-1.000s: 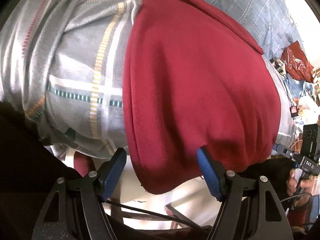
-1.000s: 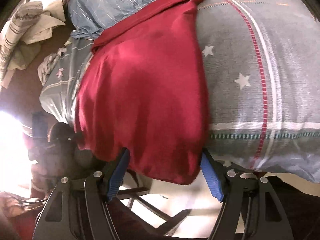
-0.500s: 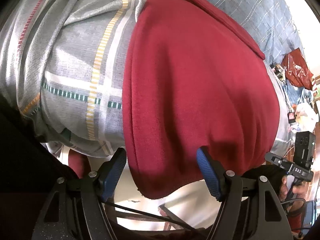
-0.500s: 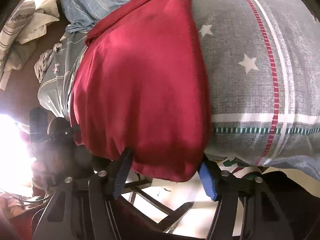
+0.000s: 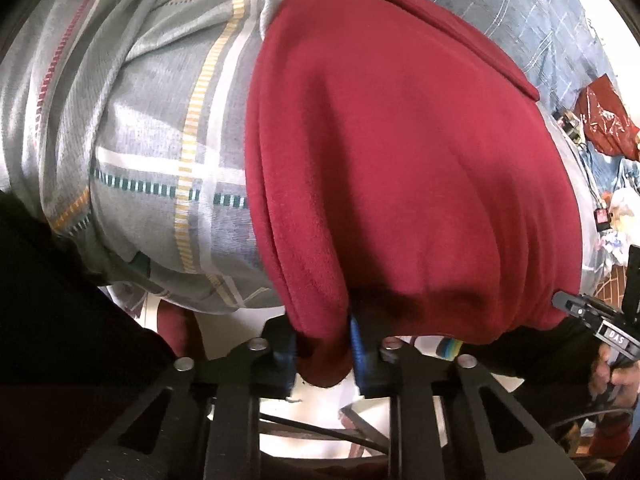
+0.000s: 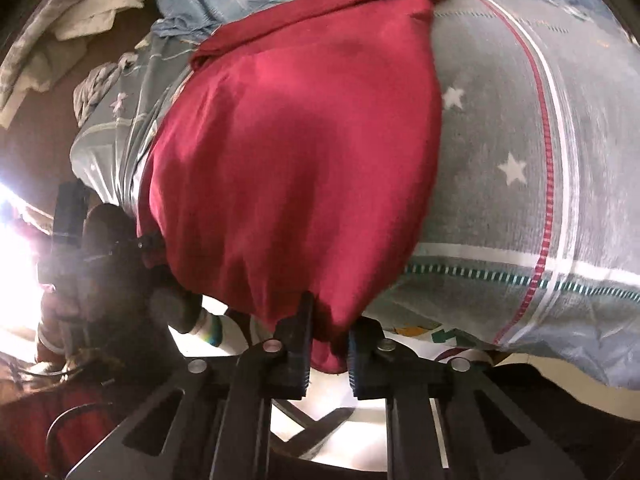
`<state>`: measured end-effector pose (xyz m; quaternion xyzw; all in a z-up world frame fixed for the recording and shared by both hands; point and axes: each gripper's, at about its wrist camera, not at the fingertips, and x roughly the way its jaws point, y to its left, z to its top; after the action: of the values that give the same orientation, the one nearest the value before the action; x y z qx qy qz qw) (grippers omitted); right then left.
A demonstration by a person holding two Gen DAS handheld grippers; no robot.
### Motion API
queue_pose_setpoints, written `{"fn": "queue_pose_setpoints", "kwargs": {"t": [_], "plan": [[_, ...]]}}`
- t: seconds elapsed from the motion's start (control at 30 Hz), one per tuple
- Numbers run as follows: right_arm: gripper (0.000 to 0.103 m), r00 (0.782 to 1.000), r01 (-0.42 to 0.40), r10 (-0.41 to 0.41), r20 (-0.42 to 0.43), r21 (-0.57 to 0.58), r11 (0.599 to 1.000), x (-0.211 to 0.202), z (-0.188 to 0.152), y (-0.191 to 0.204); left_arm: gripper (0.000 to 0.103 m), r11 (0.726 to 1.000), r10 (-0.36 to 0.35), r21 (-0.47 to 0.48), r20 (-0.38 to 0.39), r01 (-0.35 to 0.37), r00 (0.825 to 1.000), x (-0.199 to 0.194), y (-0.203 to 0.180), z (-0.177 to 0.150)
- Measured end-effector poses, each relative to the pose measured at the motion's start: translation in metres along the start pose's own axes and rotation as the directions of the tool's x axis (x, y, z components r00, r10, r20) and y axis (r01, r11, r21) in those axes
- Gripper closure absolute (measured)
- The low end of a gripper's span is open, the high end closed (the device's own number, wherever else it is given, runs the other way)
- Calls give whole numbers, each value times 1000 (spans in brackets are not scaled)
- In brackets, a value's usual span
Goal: Fold small clothes
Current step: 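Grasp the sweater hem edge with both grippers, then lift the hem with both grippers and fold it toward the collar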
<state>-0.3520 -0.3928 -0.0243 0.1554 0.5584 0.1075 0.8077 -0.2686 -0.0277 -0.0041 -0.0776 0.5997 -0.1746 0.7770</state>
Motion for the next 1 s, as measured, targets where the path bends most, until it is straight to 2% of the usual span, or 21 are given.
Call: {"fn": "queue_pose_setpoints", "kwargs": {"t": [0.1, 0.23, 0.4, 0.6, 0.7, 0.83, 1.0], "plan": [[92, 1000, -12, 12, 9, -18, 1000, -4, 1, 6, 95, 1000, -1, 9, 9, 1, 1000, -5, -1, -3], [93, 999, -32, 33, 27, -24, 999, -11, 3, 8, 96, 999, -40, 21, 40, 39, 998, -24, -1, -5], [94, 984, -138, 140, 108, -22, 990, -36, 9, 11, 96, 991, -130, 34, 126, 126, 984, -62, 1, -2], [94, 943, -232, 231, 241, -28, 972, -61, 27, 19, 96, 985, -175, 59, 252, 165, 952, -100, 4, 8], [94, 911, -287, 277, 305, -13, 958, -68, 38, 16, 97, 983, -182, 63, 288, 171, 940, -108, 12, 21], [94, 874, -330, 300, 383, 14, 944, -76, 48, 6, 97, 984, -177, 75, 321, 162, 930, -114, 10, 35], [94, 847, -344, 292, 444, 40, 938, -85, 65, -3, 97, 983, -186, 75, 363, 170, 913, -115, 6, 49]]}}
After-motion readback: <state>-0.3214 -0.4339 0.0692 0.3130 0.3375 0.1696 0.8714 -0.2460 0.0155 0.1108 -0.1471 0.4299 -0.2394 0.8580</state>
